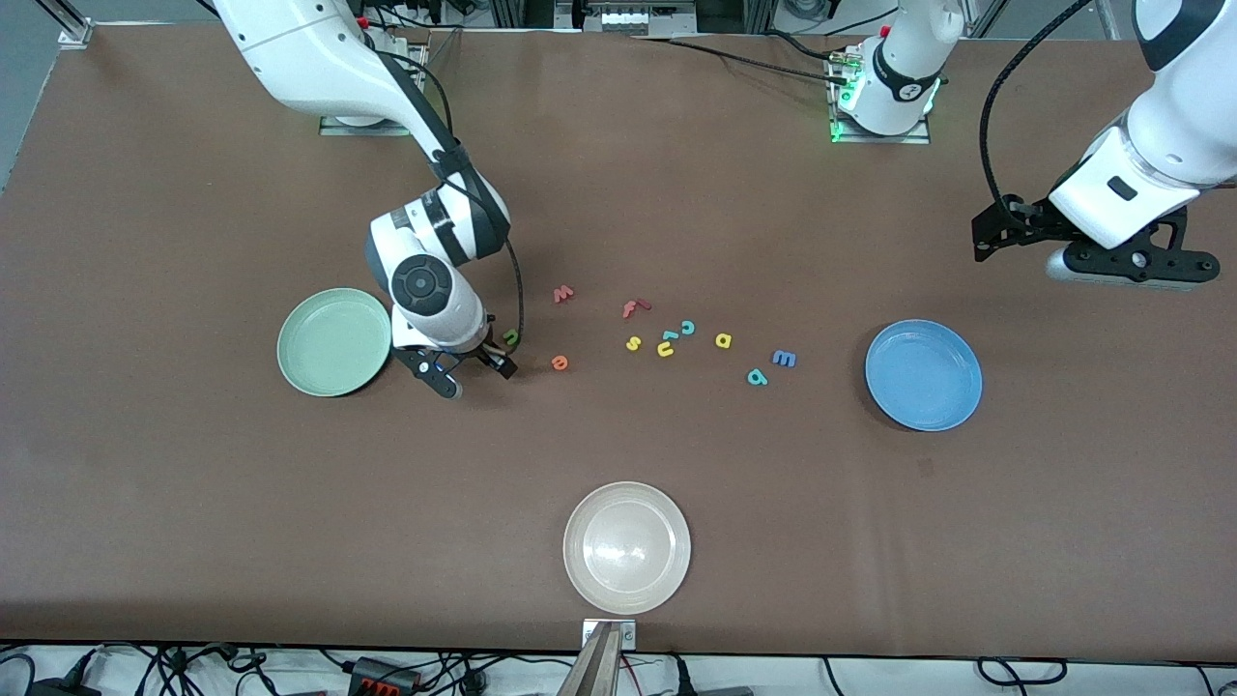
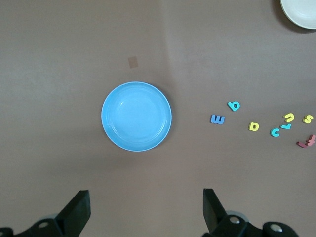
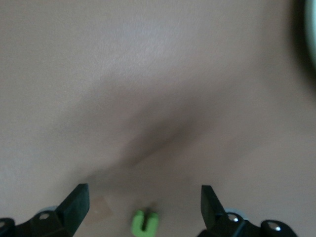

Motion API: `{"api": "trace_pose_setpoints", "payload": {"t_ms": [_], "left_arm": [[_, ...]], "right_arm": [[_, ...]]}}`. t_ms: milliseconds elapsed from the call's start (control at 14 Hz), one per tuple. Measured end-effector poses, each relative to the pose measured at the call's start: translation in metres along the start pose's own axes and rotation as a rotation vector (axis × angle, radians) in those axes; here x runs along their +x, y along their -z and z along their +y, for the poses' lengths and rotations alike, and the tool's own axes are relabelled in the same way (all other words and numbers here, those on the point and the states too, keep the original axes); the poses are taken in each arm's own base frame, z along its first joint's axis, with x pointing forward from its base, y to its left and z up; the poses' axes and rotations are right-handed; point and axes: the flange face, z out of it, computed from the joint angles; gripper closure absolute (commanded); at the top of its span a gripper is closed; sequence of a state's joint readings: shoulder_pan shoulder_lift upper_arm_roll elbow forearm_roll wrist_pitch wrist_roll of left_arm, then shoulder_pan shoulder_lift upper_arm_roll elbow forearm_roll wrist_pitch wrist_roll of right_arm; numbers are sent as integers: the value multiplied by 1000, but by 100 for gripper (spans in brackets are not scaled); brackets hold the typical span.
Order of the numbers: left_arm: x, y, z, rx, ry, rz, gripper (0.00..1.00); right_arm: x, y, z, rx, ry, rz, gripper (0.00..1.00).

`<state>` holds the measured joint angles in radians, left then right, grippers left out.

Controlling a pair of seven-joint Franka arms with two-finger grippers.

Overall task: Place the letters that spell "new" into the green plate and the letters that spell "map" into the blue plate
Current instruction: 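Grasp the green letter u with the right gripper while the left gripper reaches letters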

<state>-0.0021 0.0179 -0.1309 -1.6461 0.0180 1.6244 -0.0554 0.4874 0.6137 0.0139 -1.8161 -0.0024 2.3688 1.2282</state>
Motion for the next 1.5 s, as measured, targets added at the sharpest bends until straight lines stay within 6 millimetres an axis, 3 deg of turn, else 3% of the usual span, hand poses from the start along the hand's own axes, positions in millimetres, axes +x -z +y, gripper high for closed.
{"api": "trace_pose_setpoints", "payload": {"t_ms": [357, 571, 786, 1000, 1214, 1500], "left_arm": [[0, 2, 0, 0, 1, -1, 0], [-3, -8, 1, 2, -2, -57, 0], [8, -47, 5, 0, -10, -155, 0], [36, -97, 17, -39, 36, -177, 0], [55, -140, 59, -26, 235, -176, 0], [65, -190, 145, -28, 336, -146, 0]], "right_arm": [[-24, -18, -13, 44, -147, 12, 7], [-28, -21, -14, 43, -178, 11, 16], [-27, -21, -14, 43, -190, 12, 18], [-27, -21, -14, 41, -198, 11, 18], [-27, -18, -12, 27, -199, 9, 18], [-26, -3, -9, 5, -202, 7, 18]]}}
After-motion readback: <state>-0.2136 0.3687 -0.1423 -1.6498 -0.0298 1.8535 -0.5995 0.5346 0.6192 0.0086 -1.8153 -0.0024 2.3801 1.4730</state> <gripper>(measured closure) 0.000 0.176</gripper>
